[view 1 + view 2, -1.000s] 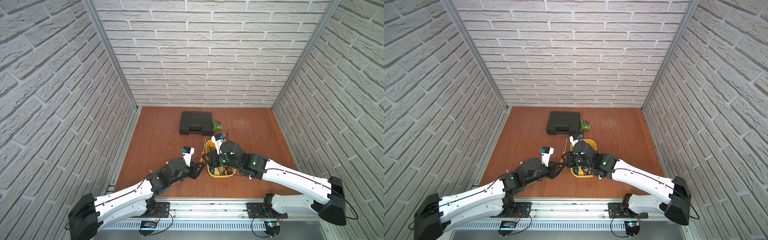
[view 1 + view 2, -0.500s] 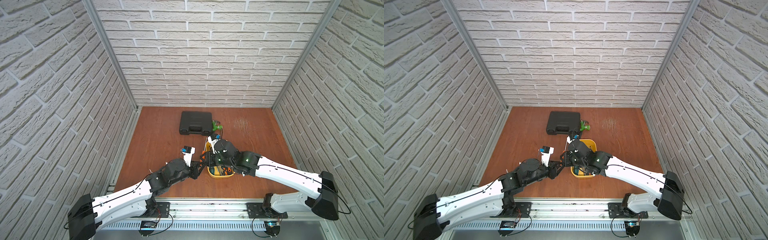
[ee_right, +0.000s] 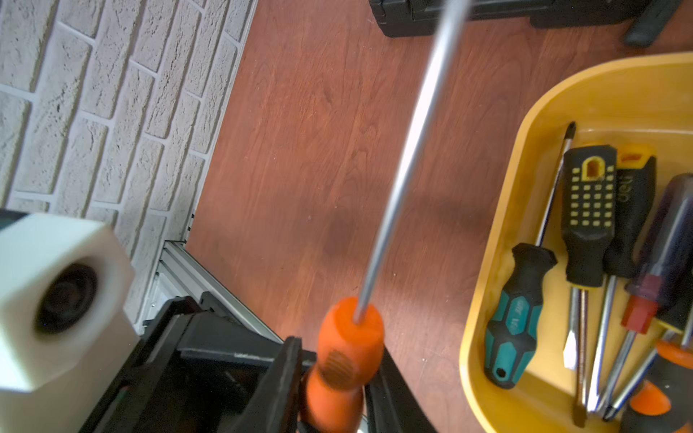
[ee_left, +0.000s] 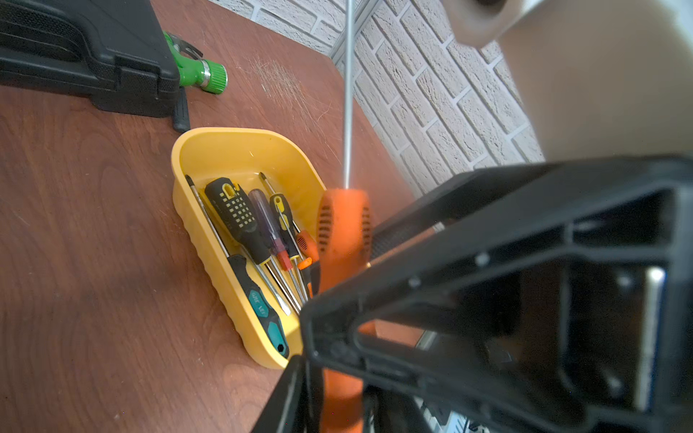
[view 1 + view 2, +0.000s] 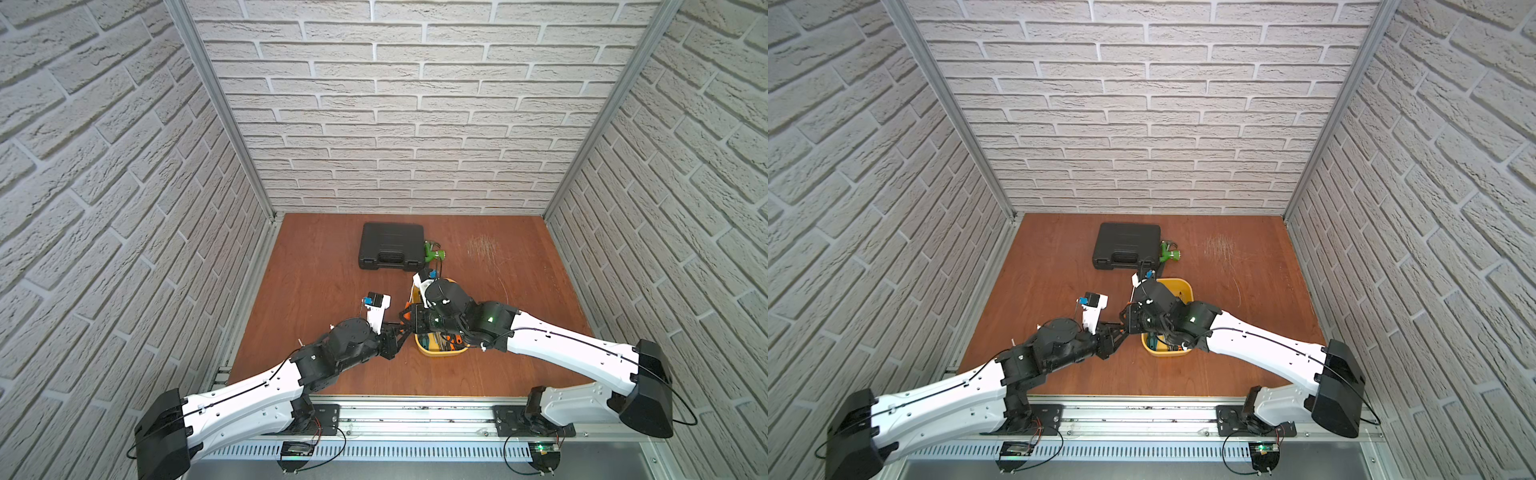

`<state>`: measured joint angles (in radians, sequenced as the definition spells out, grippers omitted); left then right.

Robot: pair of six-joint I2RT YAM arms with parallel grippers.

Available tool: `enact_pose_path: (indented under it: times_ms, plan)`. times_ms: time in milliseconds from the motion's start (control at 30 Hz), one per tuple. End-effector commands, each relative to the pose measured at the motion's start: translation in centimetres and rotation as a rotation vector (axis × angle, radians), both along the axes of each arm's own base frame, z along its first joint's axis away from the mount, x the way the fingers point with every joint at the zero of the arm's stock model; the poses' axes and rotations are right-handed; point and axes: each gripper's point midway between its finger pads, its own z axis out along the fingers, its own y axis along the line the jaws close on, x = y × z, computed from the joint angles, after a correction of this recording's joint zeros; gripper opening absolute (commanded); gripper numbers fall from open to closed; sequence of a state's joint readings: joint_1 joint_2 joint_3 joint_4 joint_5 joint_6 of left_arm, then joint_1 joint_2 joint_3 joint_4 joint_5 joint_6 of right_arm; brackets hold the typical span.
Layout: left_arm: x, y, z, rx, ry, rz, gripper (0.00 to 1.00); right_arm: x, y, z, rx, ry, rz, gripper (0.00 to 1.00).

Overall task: Put the screwdriver on the desktop into the storage box
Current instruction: Place the screwdriver in the storage box.

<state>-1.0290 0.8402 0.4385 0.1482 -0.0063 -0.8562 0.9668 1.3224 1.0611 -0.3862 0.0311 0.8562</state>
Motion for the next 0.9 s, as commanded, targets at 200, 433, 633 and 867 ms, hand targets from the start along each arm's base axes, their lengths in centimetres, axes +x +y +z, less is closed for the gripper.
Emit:
enact_pose_path:
  times_ms: [200,433,633,867]
  plan:
    - [-0.1,-0.3,2.7,-0.065,-0.069,-0.019,0.14,0.1,0.4,1.3,0.042,-0.027,0.007,0.03]
    - [-0.2,0.5,1.7,-0.003,-0.062,-0.006,0.64,0.3,-0.9,1.8,0.02,-0.062,-0.023,0.03]
    - [-0.2,1.3,0.8,0.083,-0.055,0.002,0.98,0.6,-3.6,2.6,-0.034,-0.108,-0.076,0.03]
    - [2.7,6.9,0.3,0.312,-0.101,0.28,0.98,0.7,-7.3,1.7,-0.131,-0.091,-0.14,0.03]
